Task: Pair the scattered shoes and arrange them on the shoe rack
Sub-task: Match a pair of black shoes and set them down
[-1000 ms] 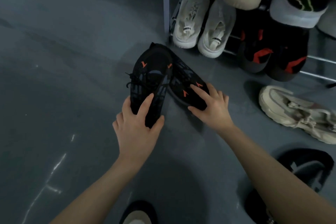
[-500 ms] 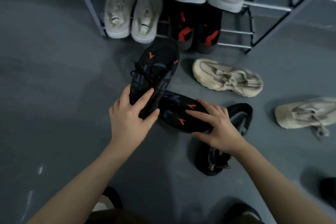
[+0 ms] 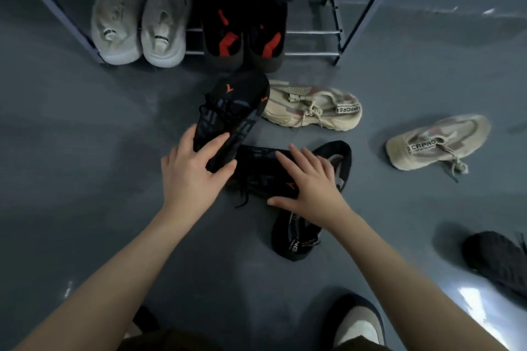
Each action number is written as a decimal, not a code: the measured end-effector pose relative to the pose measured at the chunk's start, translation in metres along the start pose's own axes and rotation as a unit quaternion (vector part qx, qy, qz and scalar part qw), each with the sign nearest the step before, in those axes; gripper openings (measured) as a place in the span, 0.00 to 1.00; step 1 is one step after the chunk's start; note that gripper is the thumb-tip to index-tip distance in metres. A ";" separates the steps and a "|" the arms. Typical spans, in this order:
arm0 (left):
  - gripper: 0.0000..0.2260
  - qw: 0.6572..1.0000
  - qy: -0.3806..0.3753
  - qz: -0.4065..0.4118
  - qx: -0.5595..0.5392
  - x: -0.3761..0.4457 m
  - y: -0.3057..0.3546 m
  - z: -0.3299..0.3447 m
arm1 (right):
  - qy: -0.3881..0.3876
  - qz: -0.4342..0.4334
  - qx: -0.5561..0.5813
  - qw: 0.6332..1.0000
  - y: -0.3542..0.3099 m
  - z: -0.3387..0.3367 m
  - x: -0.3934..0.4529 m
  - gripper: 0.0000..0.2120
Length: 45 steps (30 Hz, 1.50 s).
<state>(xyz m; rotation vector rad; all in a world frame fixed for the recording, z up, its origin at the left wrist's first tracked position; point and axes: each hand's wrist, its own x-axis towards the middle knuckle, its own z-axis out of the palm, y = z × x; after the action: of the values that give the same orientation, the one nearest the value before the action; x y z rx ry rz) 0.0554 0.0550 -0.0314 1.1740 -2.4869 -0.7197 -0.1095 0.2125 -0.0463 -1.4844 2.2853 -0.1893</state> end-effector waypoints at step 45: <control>0.20 0.997 -0.053 0.054 -0.010 0.012 -0.051 -0.001 | 0.075 0.371 0.147 0.914 -0.053 0.028 0.078 0.45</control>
<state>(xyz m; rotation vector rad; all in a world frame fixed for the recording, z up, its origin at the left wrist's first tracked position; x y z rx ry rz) 0.0807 0.0176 -0.0583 1.0090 -2.6016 -0.7935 -0.0810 0.1229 -0.0747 -0.4049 2.6193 -0.4051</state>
